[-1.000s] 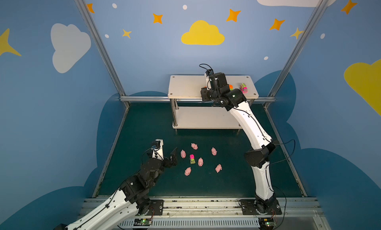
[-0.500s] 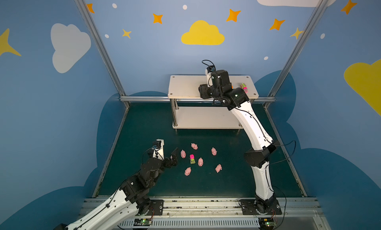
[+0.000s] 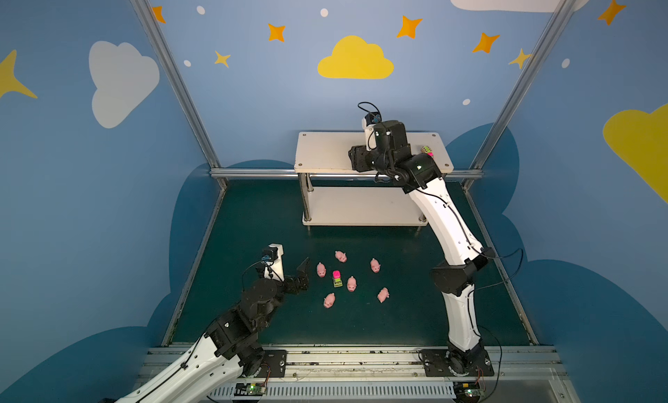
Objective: Place and organize the plastic toys onto the shelf
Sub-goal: 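Lower the bulldozer onto the top shelf beside the trucks, open the right gripper, then withdraw the right gripper from the shelf back toward the table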
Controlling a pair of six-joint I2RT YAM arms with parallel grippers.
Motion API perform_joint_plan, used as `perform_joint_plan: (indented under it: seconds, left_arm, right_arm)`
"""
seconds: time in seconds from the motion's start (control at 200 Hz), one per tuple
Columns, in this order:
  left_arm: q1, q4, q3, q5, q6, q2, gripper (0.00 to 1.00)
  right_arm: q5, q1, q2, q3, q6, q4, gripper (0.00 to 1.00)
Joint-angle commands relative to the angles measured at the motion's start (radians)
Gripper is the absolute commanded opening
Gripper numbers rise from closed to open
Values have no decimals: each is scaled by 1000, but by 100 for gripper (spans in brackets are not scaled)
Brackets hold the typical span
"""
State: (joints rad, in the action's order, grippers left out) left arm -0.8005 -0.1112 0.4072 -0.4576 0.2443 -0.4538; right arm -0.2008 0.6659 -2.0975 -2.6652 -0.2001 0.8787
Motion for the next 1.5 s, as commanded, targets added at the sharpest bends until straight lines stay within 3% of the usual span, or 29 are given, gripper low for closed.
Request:
perform_joint_plan:
  seconds: [0.0, 0.12, 0.541, 0.706, 0.911, 1.147, 1.492]
  left_arm:
    - [1, -10, 3, 1, 15, 7, 100]
    - [2, -32, 18, 5, 40, 5, 100]
    - [1, -98, 72, 135, 190, -86, 100]
    - [-13, -93, 66, 180, 281, -149, 100]
    - [-81, -49, 20, 155, 373, -223, 100]
    - [-226, -64, 13, 36, 462, -311, 100]
    - [-294, -90, 105, -12, 534, -543, 99]
  right_arm:
    - [-19, 26, 116, 28, 25, 3, 67]
    - [-41, 51, 232, 187, 37, -21, 67]
    - [-70, 77, 794, 1076, -33, -238, 69]
    - [-51, 76, 971, 1371, -88, -287, 69]
    - [33, 76, 1140, 1716, -202, -389, 69]
    - [118, 81, 1233, 1943, -291, -469, 69]
    - [149, 86, 1321, 2053, -318, -474, 73]
